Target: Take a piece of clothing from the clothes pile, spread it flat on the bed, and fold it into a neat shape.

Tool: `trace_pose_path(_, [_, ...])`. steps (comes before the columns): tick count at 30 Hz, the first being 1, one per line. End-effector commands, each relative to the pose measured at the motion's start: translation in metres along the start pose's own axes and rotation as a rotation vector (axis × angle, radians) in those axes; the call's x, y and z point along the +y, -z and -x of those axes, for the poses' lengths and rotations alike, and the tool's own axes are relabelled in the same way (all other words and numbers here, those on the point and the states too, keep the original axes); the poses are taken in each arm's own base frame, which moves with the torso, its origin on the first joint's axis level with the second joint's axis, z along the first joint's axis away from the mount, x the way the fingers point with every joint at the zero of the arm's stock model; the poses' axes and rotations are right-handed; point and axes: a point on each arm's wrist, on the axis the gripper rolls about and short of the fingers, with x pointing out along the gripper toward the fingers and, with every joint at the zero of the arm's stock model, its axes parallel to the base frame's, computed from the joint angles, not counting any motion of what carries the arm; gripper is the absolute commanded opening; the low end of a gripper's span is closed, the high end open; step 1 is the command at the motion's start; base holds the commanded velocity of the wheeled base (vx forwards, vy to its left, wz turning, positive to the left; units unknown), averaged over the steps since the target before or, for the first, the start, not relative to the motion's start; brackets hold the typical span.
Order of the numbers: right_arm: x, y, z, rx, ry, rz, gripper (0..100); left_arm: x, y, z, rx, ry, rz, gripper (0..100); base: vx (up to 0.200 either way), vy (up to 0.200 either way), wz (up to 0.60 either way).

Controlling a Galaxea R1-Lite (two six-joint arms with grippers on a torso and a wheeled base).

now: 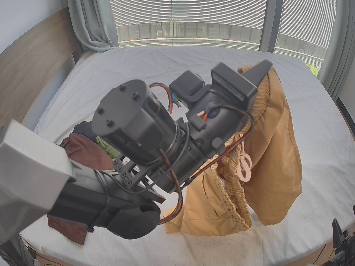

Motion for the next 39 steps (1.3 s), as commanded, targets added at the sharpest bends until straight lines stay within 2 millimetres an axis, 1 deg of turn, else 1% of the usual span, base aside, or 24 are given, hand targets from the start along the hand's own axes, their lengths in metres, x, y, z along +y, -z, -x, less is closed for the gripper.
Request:
trace_pose_path(1, [0.0,0.005,0.0,0.004,0.0,0.0,100,0.004,-0.03,0.006,-0.077,-0.021,-0.036,0,0.0,0.0,0.0])
trace_pose_path(2, [0.0,0.005,0.0,0.004,0.0,0.0,100,0.005,-0.033,0.007,-0.081,-0.027,-0.04,0,0.0,0.0,0.0])
trace_pose_path(4, [0.0,0.005,0.0,0.001,0.0,0.0,100,0.011,-0.045,0.024,-0.1,-0.083,-0.058,0,0.0,0.0,0.0])
trace_pose_path(6, [0.0,0.005,0.0,0.001,0.0,0.0,100,0.011,-0.045,0.024,-0.1,-0.083,-0.058,0,0.0,0.0,0.0])
trace_pose_path(7, [0.0,0.005,0.0,0.001,0.0,0.0,100,0.014,-0.058,0.05,-0.106,-0.152,-0.077,0,0.0,0.0,0.0])
trace_pose_path(9, [0.0,0.005,0.0,0.003,0.0,0.0,100,0.019,-0.061,0.064,-0.094,-0.194,-0.084,0,0.0,0.0,0.0])
trace_pose_path(10, [0.0,0.005,0.0,0.003,0.0,0.0,100,0.024,-0.067,0.076,-0.078,-0.227,-0.099,0,0.0,0.0,0.0])
trace_pose_path(13, [0.0,0.005,0.0,0.004,0.0,0.0,100,0.033,-0.08,0.1,-0.032,-0.263,-0.128,0,0.0,0.0,0.0])
trace_pose_path(15, [0.0,0.005,0.0,0.003,0.0,0.0,100,0.037,-0.086,0.11,-0.012,-0.278,-0.14,0,0.0,0.0,0.0])
trace_pose_path(16, [0.0,0.005,0.0,0.004,0.0,0.0,100,0.036,-0.086,0.11,-0.012,-0.279,-0.143,0,0.0,0.0,0.0])
trace_pose_path(17, [0.0,0.005,0.0,0.003,0.0,0.0,100,0.037,-0.092,0.118,-0.01,-0.295,-0.148,0,0.0,0.0,0.0])
trace_pose_path(19, [0.0,0.005,0.0,0.004,0.0,0.0,100,0.036,-0.095,0.122,-0.018,-0.304,-0.149,0,0.0,0.0,0.0])
trace_pose_path(24, [0.0,0.005,0.0,0.004,0.0,0.0,100,0.041,-0.092,0.131,-0.01,-0.346,-0.139,0,0.0,0.0,0.0])
trace_pose_path(27, [0.0,0.005,0.0,0.003,0.0,0.0,100,0.046,-0.096,0.139,-0.023,-0.383,-0.138,0,0.0,0.0,0.0])
trace_pose_path(30, [0.0,0.005,0.0,0.003,0.0,0.0,100,0.047,-0.095,0.142,-0.021,-0.394,-0.135,0,0.0,0.0,0.0])
trace_pose_path(32, [0.0,0.005,0.0,0.004,0.0,0.0,100,0.048,-0.097,0.148,-0.029,-0.415,-0.136,0,0.0,0.0,0.0])
trace_pose_path(37, [0.0,0.005,0.0,0.004,-0.002,0.002,100,0.052,-0.1,0.155,-0.036,-0.449,-0.183,0,0.0,0.0,0.0])
trace_pose_path(38, [0.0,0.005,0.0,0.003,-0.002,0.002,100,0.054,-0.102,0.161,-0.033,-0.475,-0.221,0,0.0,0.0,0.0])
trace_pose_path(39, [0.0,0.005,0.0,0.003,-0.002,0.002,100,0.055,-0.104,0.163,-0.037,-0.482,-0.23,0,0.0,0.0,0.0])
